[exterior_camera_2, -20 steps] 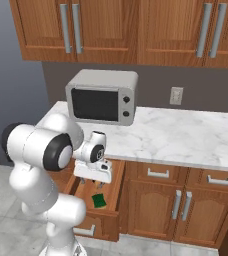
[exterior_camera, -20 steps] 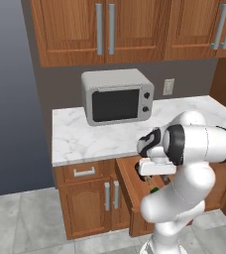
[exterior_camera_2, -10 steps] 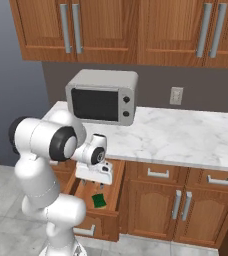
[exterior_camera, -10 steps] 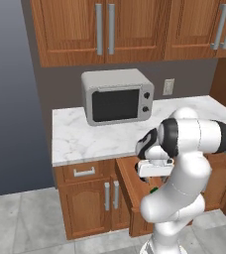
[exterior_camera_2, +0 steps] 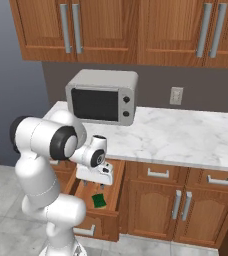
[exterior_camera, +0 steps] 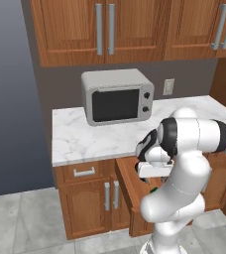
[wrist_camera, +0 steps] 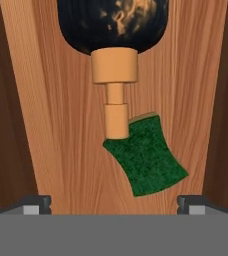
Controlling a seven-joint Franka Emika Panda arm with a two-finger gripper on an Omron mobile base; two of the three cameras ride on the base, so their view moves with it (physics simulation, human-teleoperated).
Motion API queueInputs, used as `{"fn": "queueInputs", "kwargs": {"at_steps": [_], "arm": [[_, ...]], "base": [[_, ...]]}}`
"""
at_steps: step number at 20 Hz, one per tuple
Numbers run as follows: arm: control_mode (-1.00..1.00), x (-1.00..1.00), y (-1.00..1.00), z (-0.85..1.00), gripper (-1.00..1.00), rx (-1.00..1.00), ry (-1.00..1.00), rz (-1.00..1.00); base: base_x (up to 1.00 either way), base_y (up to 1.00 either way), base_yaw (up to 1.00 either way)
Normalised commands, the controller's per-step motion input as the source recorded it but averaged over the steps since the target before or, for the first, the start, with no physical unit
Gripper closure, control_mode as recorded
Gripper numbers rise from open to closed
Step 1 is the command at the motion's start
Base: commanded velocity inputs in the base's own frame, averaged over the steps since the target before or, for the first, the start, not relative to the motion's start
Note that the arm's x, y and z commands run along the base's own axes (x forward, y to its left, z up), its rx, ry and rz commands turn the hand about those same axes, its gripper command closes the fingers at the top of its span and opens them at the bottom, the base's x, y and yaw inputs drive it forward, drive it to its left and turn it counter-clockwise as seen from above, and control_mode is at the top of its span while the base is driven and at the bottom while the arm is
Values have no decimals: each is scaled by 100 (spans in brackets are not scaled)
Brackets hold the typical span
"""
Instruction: Restock the sink supplies by placing the sponge and soap dispenser on the counter and next to the sink. Make sure the soap dispenser is upright.
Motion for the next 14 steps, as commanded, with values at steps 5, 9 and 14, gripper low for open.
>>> {"fn": "queueInputs", "kwargs": {"at_steps": [5,9,14], "arm": [[-100,4,0,-8,-100,-1,-7,0],[-100,6,0,-2,-100,0,-4,0],[-100,6,0,-1,-100,0,-2,0]], "base": [[0,0,0],[0,0,0],[0,0,0]]}}
